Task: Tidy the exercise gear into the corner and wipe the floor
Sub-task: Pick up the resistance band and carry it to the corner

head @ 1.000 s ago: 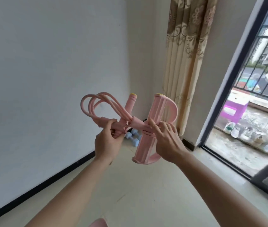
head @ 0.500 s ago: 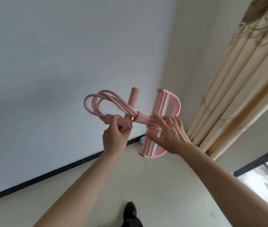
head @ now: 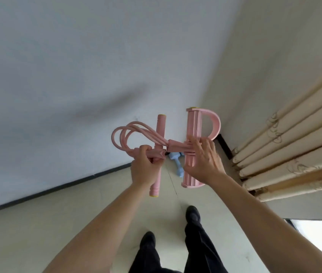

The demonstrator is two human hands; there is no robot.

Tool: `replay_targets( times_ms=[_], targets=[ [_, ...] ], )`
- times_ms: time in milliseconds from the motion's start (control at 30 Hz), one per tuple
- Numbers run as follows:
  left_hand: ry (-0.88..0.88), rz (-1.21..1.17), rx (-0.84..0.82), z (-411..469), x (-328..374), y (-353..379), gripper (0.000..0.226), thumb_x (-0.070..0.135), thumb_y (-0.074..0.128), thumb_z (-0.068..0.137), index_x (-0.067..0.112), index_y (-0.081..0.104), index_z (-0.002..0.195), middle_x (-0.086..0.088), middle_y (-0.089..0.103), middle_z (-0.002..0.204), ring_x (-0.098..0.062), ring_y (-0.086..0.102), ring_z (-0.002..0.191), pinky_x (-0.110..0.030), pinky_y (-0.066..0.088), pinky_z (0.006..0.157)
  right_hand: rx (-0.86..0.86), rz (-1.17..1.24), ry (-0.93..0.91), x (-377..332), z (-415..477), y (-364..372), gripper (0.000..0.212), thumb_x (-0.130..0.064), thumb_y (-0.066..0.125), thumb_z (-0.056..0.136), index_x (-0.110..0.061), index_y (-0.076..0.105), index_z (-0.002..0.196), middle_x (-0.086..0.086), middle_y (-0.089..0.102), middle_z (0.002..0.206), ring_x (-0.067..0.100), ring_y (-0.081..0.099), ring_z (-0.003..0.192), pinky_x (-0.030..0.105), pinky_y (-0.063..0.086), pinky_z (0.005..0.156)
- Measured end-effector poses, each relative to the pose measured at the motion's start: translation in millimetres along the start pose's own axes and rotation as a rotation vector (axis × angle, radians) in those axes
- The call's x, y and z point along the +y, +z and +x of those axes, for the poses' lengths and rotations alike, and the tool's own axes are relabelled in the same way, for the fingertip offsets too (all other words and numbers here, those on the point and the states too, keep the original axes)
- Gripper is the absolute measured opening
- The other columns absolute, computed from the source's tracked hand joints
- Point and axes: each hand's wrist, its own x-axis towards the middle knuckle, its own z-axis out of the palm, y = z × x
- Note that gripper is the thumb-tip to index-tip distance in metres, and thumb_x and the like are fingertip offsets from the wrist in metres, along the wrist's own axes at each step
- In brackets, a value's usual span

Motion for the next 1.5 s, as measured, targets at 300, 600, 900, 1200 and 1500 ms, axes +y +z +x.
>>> replay_targets(
  times_ms=[300,600,900,1200,1500],
  targets=[
    [-0.383,0.015,-0.015,76,-61,112,0.039,0.037,0.069,0.080,0.029,0.047,0.111,0.005,0.065,0.102,-0.024,0.064,0.092,-0.037,0.053,0.080,-0.332,0.014,-0.097,79,110,107,0.083,-0.031,0.074,0.072,-0.035,0.030,0.142,0.005,0.038,0.133,0.026,0.037,0.125,0.045,0.051,0.097],
    [-0.552,0.044,-0.083,149,-265,283,0.042,0.037,0.070,0.084,0.024,0.048,0.117,0.003,0.063,0.099,-0.023,0.063,0.088,-0.035,0.052,0.077,-0.508,-0.054,-0.001,177,146,353,0.095,-0.035,0.072,0.078,-0.030,0.018,0.156,0.009,0.037,0.133,0.030,0.032,0.131,0.043,0.041,0.103],
    [-0.640,0.087,-0.046,207,-472,432,0.040,0.031,0.068,0.083,0.019,0.050,0.116,0.002,0.063,0.097,-0.021,0.059,0.081,-0.026,0.038,0.067,-0.598,-0.108,-0.016,245,176,593,0.097,-0.034,0.070,0.079,-0.034,0.014,0.158,0.010,0.031,0.146,0.030,0.025,0.138,0.043,0.033,0.110],
    [-0.578,0.049,0.037,273,-572,502,0.039,0.027,0.066,0.083,0.019,0.048,0.117,-0.005,0.067,0.100,-0.026,0.063,0.085,-0.025,0.037,0.065,-0.549,-0.125,-0.072,270,235,715,0.100,-0.036,0.076,0.077,-0.034,0.017,0.158,0.011,0.037,0.145,0.030,0.028,0.139,0.045,0.039,0.108],
    [-0.437,0.122,-0.272,263,-576,493,0.075,0.012,0.056,0.094,0.022,0.015,0.157,-0.009,0.051,0.144,-0.026,0.050,0.129,-0.027,0.040,0.094,-0.593,-0.162,-0.006,274,233,724,0.084,-0.034,0.057,0.098,-0.031,0.003,0.161,0.017,-0.011,0.167,0.037,-0.009,0.154,0.054,0.014,0.121]
  ],
)
